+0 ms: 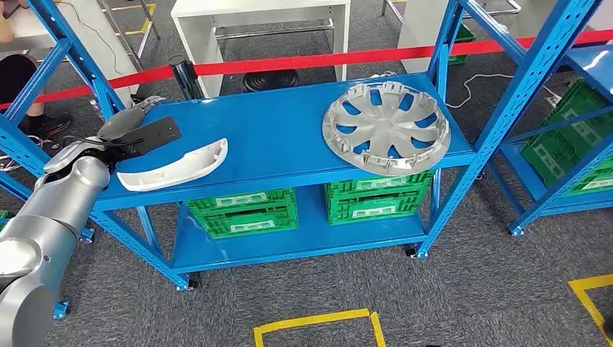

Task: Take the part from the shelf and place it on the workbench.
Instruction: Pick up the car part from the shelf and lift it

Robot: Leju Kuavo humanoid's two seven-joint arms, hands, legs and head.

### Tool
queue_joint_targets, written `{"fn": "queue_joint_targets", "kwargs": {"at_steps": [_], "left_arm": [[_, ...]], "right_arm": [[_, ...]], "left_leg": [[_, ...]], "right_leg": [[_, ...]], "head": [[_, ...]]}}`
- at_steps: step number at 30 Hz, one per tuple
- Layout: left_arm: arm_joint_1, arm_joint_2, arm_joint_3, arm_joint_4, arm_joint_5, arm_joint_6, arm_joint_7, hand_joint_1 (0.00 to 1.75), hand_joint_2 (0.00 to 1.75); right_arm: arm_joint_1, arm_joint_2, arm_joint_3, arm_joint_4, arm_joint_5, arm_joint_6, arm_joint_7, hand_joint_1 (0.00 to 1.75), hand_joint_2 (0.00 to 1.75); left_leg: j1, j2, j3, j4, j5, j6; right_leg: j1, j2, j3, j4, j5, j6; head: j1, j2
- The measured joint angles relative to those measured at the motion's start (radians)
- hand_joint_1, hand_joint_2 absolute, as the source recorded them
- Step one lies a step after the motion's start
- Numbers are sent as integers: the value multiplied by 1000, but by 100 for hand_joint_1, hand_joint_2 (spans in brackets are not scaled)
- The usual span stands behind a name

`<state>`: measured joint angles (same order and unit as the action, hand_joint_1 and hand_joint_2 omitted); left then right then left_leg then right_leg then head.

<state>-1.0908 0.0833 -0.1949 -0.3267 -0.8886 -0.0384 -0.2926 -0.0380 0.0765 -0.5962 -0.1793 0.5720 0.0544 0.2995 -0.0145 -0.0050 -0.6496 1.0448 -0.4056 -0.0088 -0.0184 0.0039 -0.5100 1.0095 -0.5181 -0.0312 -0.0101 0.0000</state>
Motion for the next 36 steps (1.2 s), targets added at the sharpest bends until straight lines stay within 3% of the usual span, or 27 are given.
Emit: {"fn": "queue_joint_targets", "kwargs": {"at_steps": [4, 7, 9, 11, 12, 13, 15, 17, 22, 24, 26, 28, 29, 31, 32, 34, 36], "left_arm": [[4, -6, -4, -2, 2, -15, 5, 0, 0], [6, -14, -14, -10, 2, -44, 25, 0, 0], [8, -19, -20, -12, 6, -68, 36, 0, 87], [15, -21, -26, -11, 11, -87, 41, 0, 175], [20, -22, -28, -11, 14, -96, 40, 0, 175], [25, -23, -31, -10, 18, -107, 35, 0, 175], [31, -22, -37, -10, 26, -127, 19, 0, 175], [32, -18, -44, -10, 30, -136, 8, 0, 175], [41, -8, -62, -10, 30, -151, 2, 0, 175], [44, -3, -71, -10, 30, -167, -5, 0, 175], [52, -2, -83, -10, 31, -190, -16, 0, 175], [68, 0, -97, -10, 34, -210, -28, 0, 175], [74, 1, -102, -10, 36, -217, -33, 0, 175], [78, 5, -113, -14, 39, -226, -42, 0, 175], [78, 8, -120, -16, 40, -231, -45, 0, 175], [82, 13, -133, -21, 43, -240, -51, 0, 175], [90, 15, -144, -24, 46, -246, -57, 0, 175]], "right_arm": [[-2, 3, -1, 0, 2, 2, -6, 0, 0], [-3, 0, -1, -1, 6, 3, -7, 0, 0], [-6, -2, -1, -2, 9, 5, -8, 0, 0], [-7, -4, -1, -2, 12, 6, -10, 0, 0], [-6, -6, -1, -2, 13, 7, -9, 0, 0], [-6, -7, -1, -2, 14, 8, -9, 0, 0], [-6, -9, -1, -2, 16, 8, -8, 0, 0], [-6, -10, -1, -2, 17, 9, -11, 0, 0], [-3, -9, -3, -2, 20, 9, -21, 0, 0], [-4, -9, -4, -2, 22, 9, -21, 0, 0], [-4, -9, -5, -2, 25, 9, -21, 0, 0], [-4, -9, -6, -2, 28, 9, -21, 0, 0], [-4, -9, -7, -2, 29, 10, -21, 0, 0], [-4, -9, -8, -2, 32, 11, -21, 0, 0], [-4, -9, -8, -2, 34, 12, -21, 0, 0], [-5, -9, -8, -2, 38, 14, -21, 0, 0], [-5, -10, -8, -2, 40, 15, -21, 0, 0]], "left_leg": [[-11, -1, 16, -52, 9, 17], [-3, -2, 37, -71, 19, 22], [3, -1, 49, -83, 17, 27], [4, -1, 50, -79, 8, 31], [5, -3, 50, -74, 2, 31], [6, -5, 51, -67, -4, 29], [9, -9, 50, -46, -21, 22], [6, -13, 40, -19, -38, 10], [3, -15, 24, 6, -54, -11], [7, -10, -11, 79, -95, -23], [13, -5, -77, 209, -150, -32], [16, -3, -113, 271, -155, -34], [17, -2, -103, 246, -130, -33], [18, -1, -39, 112, -63, -27], [15, -1, -7, 50, -42, -24], [11, -2, 23, -8, -36, -18], [10, -4, 26, -15, -32, -16]], "right_leg": [[0, 2, 10, -3, -15, 16], [5, 1, 11, 9, -36, 31], [4, 0, -41, 104, -80, 37], [3, 0, -127, 238, -122, 43], [2, 0, -158, 275, -121, 46], [1, 0, -172, 275, -99, 49], [-3, 0, -145, 171, -15, 54], [-4, 1, -111, 74, 31, 52], [-6, 2, -106, 55, 30, 22], [-10, 2, -102, 52, 32, 14], [-10, 1, -101, 52, 31, 11], [-11, 0, -99, 52, 29, 10], [-11, 0, -97, 52, 27, 12], [-11, 0, -91, 51, 24, 17], [-10, 1, -89, 51, 22, 21], [-8, 1, -87, 46, 22, 32], [-6, 1, -85, 42, 23, 24]], "head": [[-3, 0], [-3, 0], [-1, 0], [1, 0], [1, 0], [1, 0], [1, 0], [2, 0], [2, 0], [0, 0], [-2, 0], [-2, 0], [-2, 0], [-2, 0], [-2, 0], [-1, 0], [-1, 0]]}}
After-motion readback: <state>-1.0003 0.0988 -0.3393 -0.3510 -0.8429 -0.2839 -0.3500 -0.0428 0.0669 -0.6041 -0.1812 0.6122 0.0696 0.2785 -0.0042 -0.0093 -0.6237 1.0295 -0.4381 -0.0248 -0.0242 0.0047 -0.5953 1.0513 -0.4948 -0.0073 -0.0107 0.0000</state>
